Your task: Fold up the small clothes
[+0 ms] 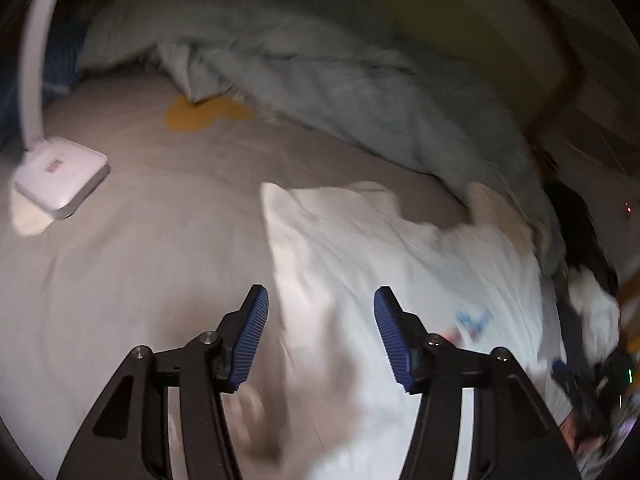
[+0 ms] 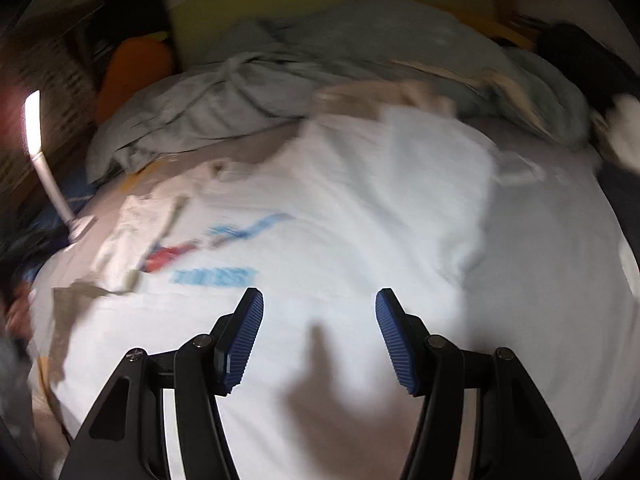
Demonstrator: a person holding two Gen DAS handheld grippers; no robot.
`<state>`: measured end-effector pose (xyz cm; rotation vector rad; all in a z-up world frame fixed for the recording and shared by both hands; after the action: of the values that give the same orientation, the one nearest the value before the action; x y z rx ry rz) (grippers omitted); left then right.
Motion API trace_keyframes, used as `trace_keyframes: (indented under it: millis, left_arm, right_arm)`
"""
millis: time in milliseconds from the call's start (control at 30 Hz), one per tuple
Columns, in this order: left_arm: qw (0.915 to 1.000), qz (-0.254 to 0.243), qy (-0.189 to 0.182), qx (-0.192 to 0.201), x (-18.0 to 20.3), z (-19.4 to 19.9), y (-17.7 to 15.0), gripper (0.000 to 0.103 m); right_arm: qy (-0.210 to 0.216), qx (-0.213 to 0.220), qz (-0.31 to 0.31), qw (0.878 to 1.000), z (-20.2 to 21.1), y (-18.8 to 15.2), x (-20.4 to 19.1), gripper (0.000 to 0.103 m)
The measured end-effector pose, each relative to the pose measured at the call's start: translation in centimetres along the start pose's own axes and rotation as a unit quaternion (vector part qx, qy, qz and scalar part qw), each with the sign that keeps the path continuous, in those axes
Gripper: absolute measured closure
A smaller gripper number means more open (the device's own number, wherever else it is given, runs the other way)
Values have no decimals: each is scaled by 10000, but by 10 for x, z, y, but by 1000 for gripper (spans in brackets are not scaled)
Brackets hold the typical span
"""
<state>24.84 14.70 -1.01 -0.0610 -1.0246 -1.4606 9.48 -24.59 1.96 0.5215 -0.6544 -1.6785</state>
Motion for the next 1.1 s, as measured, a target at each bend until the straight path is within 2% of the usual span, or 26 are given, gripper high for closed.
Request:
trace_keyframes:
  millis: [33,100,133,233,267,300,333,367,433,500,567,633,700,733,800,833,867,900,967,1000,1033,1067,1100]
  left_arm:
    - [9998,144,-22,-142,-9,-12,13,49]
    - [9974,502,303,-413,-31,-37,34,51]
    - [9962,625,337,-511,-40,-50,44,51]
    - [9945,722,448,-615,-61,-73,62,52]
    - [9946,703,337,-682,-65,-79,65,60]
    - [9946,697,220,-734,-70,-84,69,72]
    - [9947,701,80,-753,-73,-87,71,101]
    - [9947,676,-58,-769,-74,-89,75,101]
    - [9955,466,269,-786,-74,-89,82,101]
    - [9969,269,251,-692,-71,-86,87,101]
    - [9975,156,179,-666,-67,-87,91,102]
    - [9975,45,228,-670,-67,-92,97,101]
    - [9971,111,309,-688,-72,-98,102,101]
    - [9967,164,394,-684,-76,-101,104,101]
    - [9953,116,805,-533,-86,-104,107,103]
    - [9900,-90,1375,-301,-89,-100,109,103]
    - [9832,-304,1792,-166,-93,-95,111,103]
    - [9876,-224,1535,-243,-97,-92,111,103]
    - [9971,119,658,-356,-96,-79,106,103]
    - [9975,-145,642,-274,-85,-68,105,103]
    - [9942,-551,907,-163,-71,-57,103,103]
    - [9912,-774,1073,-85,-61,-49,101,103]
    - [9913,-824,1024,-28,-52,-41,99,103]
  right_arm:
    - [156,34,60,9999,1,10,-14,43]
    - [573,-8,145,9983,-1,24,-46,43]
    - [793,-78,151,9967,-4,27,-62,43]
    - [1364,-368,196,9898,-19,23,-118,43]
    - [1482,-400,334,9876,-24,19,-141,43]
    - [1589,-415,565,9848,-27,15,-165,50]
    - [1695,-396,749,9819,-28,10,-186,54]
    - [1889,-396,924,9768,-29,6,-213,59]
    - [2222,-560,880,9694,-35,2,-245,70]
    - [2543,-814,713,9611,-45,0,-278,84]
    - [2385,-984,838,9625,-59,-6,-310,91]
    - [2184,-1303,943,9625,-76,-19,-329,92]
    - [2008,-1660,897,9613,-92,-37,-338,92]
    - [2020,-1605,784,9630,-92,-39,-337,92]
    - [2043,-1617,681,9630,-88,-39,-335,92]
    - [2102,-1648,612,9617,-86,-39,-333,92]
    - [2181,-1674,583,9597,-84,-39,-331,92]
    - [2308,-1677,573,9567,-80,-39,-327,92]
    - [2533,-1655,517,9517,-70,-40,-311,91]
    - [2602,-1586,497,9512,-61,-38,-299,91]
    - [2628,-1485,509,9520,-52,-37,-286,91]
    - [2595,-1344,542,9548,-42,-36,-274,89]
    - [2463,-1185,589,9601,-31,-33,-257,83]
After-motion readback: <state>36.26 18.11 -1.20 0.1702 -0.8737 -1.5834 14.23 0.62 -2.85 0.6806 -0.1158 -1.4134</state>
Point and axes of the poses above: each gripper's, at about its wrist camera, not at the fingertips, and z roughly against the way its jaws point, x to its right, y to its top, the point moved 3 cm from there along -z, roughly the way its jaws point, and after that the axes turned 13 degrees about -y, right-handed, at the moved point
